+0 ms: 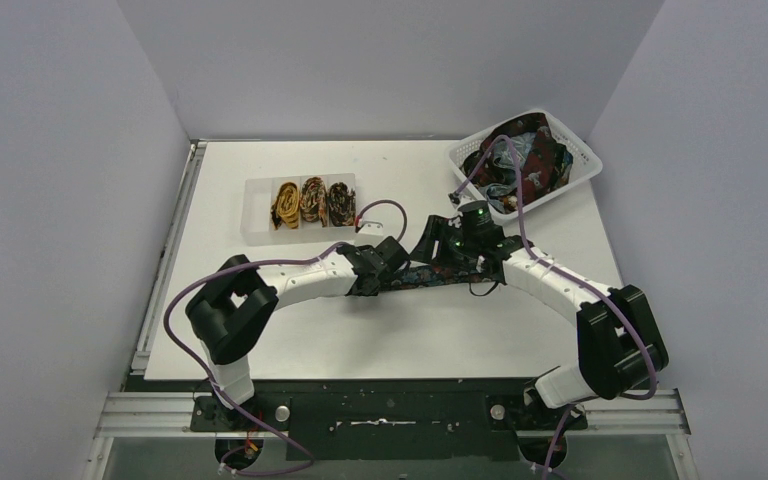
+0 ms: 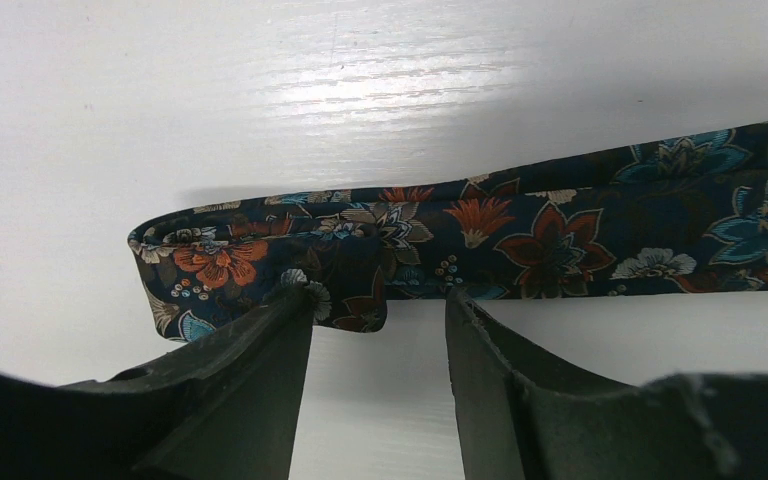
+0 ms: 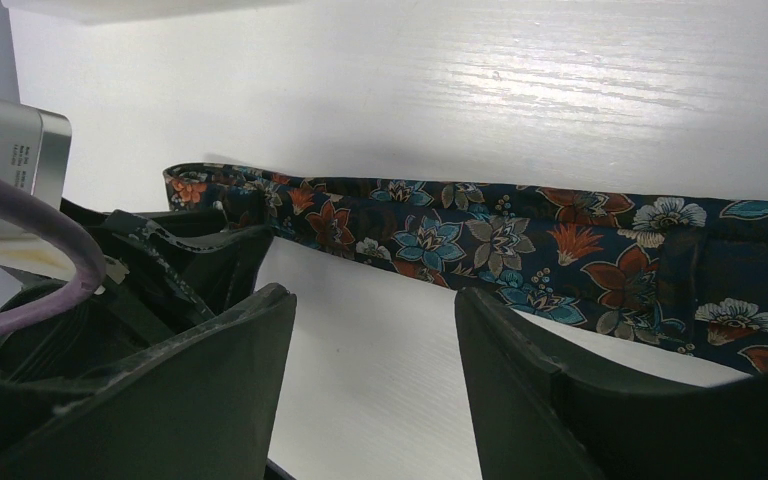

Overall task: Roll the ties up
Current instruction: Roll the tie at the center of the board.

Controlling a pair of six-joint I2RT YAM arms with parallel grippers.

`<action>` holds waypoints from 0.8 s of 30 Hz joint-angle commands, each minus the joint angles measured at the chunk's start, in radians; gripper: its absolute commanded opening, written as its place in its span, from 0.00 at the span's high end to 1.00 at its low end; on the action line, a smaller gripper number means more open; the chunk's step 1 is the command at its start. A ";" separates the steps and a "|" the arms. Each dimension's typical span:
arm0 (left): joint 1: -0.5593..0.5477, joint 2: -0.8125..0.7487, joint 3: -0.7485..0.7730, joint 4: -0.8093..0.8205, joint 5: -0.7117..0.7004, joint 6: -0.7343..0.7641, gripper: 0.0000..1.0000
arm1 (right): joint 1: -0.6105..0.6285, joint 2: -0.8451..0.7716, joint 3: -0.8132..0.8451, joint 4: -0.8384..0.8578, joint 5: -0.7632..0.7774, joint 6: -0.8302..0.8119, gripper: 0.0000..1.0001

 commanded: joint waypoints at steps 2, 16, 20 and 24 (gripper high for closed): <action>0.015 -0.145 0.021 0.076 0.065 0.009 0.46 | -0.010 -0.007 0.018 0.054 -0.056 0.007 0.37; 0.158 -0.593 -0.314 0.230 0.207 -0.054 0.32 | 0.114 0.130 0.047 0.171 -0.132 0.081 0.40; 0.280 -0.727 -0.456 0.242 0.293 -0.077 0.29 | 0.179 0.197 0.094 0.199 -0.107 0.085 0.40; 0.433 -0.827 -0.567 0.255 0.414 -0.086 0.27 | 0.224 0.247 0.132 0.197 -0.085 0.081 0.42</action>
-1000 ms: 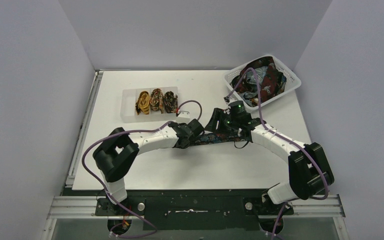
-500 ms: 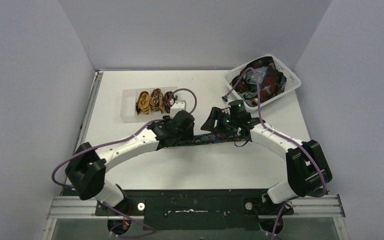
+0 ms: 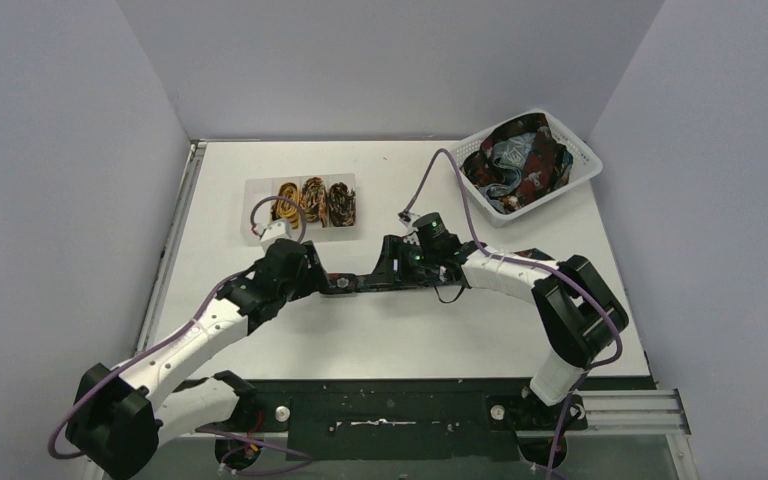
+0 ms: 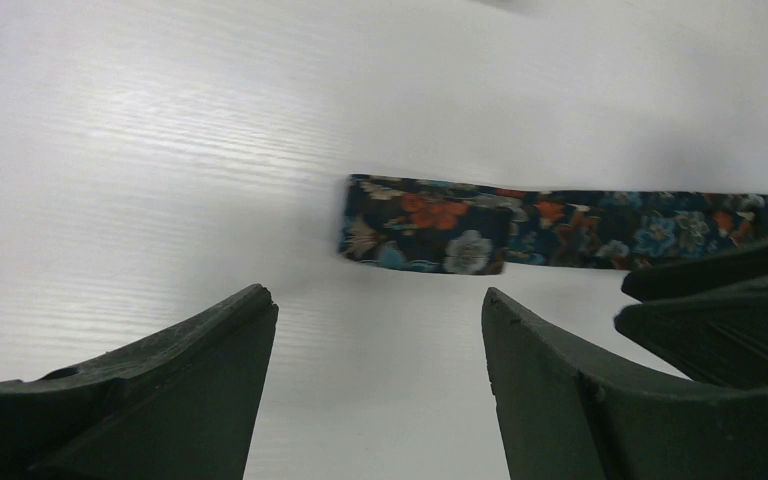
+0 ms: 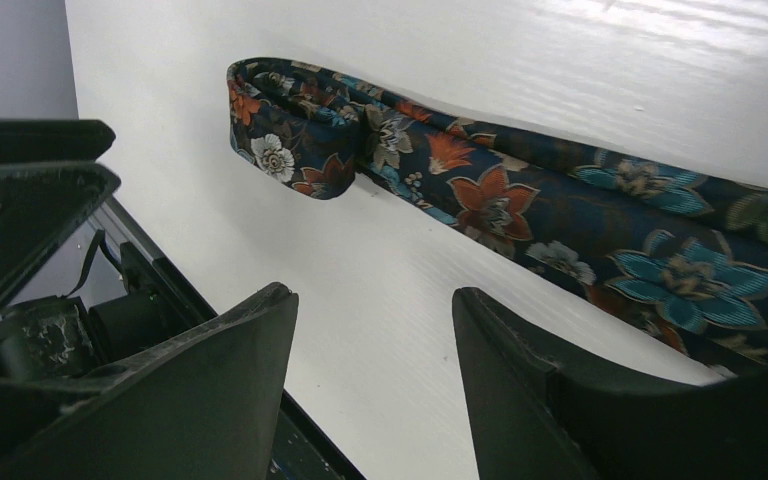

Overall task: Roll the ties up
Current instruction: Roll the tie at the center of the board.

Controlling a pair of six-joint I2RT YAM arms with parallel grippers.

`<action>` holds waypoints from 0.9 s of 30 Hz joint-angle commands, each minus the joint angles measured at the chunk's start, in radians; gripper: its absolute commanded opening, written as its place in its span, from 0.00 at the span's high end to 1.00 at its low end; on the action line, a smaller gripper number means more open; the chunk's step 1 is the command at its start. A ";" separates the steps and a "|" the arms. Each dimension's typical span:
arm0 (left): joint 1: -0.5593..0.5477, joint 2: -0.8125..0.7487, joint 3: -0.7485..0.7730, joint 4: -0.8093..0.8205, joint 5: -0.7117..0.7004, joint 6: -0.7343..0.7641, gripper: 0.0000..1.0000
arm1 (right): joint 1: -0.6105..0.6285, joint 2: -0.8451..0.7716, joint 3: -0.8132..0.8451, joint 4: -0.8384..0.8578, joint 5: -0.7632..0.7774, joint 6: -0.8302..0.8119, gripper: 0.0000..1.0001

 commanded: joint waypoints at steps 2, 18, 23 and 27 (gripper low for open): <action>0.165 -0.123 -0.104 0.056 0.189 -0.030 0.27 | 0.043 0.041 0.086 0.053 0.050 0.001 0.43; 0.269 -0.099 -0.153 0.057 0.287 -0.028 0.26 | 0.106 0.164 0.189 0.032 0.035 -0.023 0.57; 0.270 -0.097 -0.170 0.069 0.300 -0.033 0.26 | 0.107 0.199 0.223 -0.006 0.052 -0.041 0.62; 0.276 -0.102 -0.183 0.074 0.307 -0.039 0.26 | 0.107 0.220 0.239 -0.011 0.047 -0.054 0.68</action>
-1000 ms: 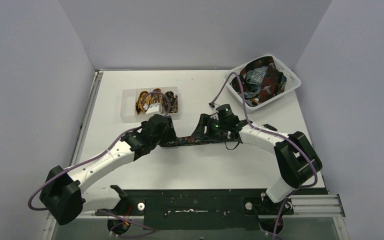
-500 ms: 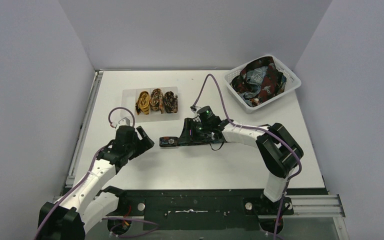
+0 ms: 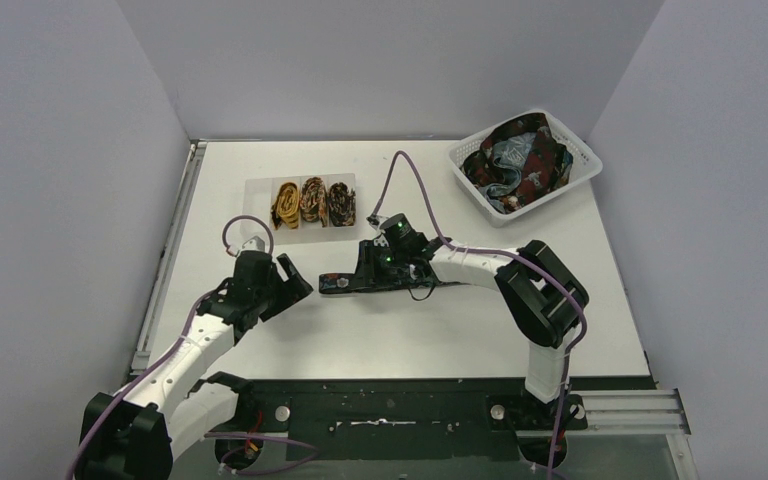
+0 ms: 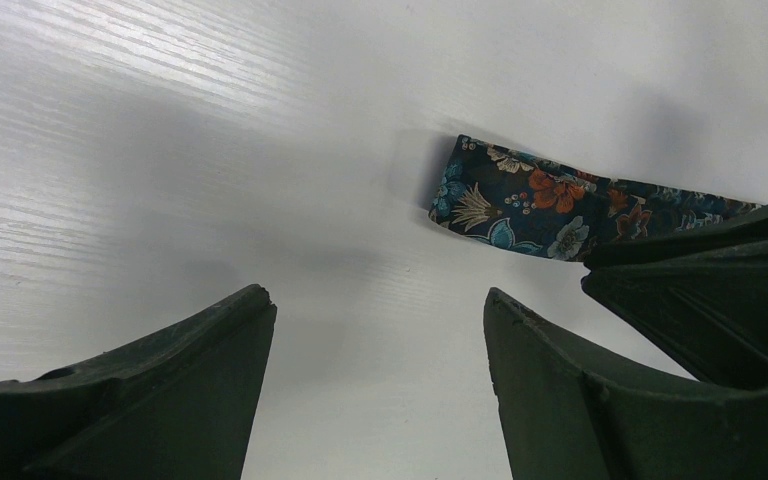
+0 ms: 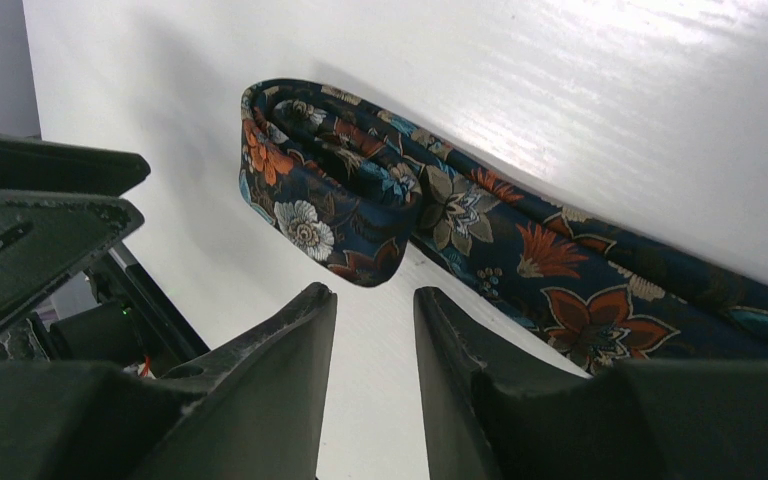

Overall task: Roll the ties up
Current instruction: Roll the tie at the center of the board.

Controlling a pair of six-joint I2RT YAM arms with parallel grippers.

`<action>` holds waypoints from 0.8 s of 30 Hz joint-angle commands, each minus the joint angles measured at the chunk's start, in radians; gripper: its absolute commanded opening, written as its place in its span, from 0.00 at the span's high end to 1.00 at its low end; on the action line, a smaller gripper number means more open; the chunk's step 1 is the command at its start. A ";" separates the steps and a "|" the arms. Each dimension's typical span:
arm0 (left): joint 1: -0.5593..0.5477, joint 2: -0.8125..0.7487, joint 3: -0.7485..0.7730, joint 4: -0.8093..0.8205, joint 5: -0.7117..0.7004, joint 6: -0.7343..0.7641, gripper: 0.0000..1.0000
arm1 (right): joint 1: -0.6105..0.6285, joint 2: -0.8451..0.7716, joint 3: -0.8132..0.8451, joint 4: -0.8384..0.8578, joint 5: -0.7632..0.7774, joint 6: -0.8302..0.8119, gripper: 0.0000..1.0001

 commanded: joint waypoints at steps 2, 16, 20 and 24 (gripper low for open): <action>0.012 -0.004 -0.017 0.056 0.030 -0.015 0.26 | 0.003 0.023 0.049 0.008 0.012 -0.032 0.70; 0.015 0.053 -0.028 0.128 0.097 -0.027 0.26 | -0.009 0.042 0.063 -0.008 -0.007 -0.054 0.76; 0.015 0.063 -0.014 0.122 0.093 -0.021 0.26 | -0.007 -0.003 0.065 0.015 -0.070 -0.065 0.69; 0.015 0.071 -0.010 0.119 0.091 -0.021 0.26 | -0.007 -0.037 0.064 0.006 -0.061 -0.070 0.58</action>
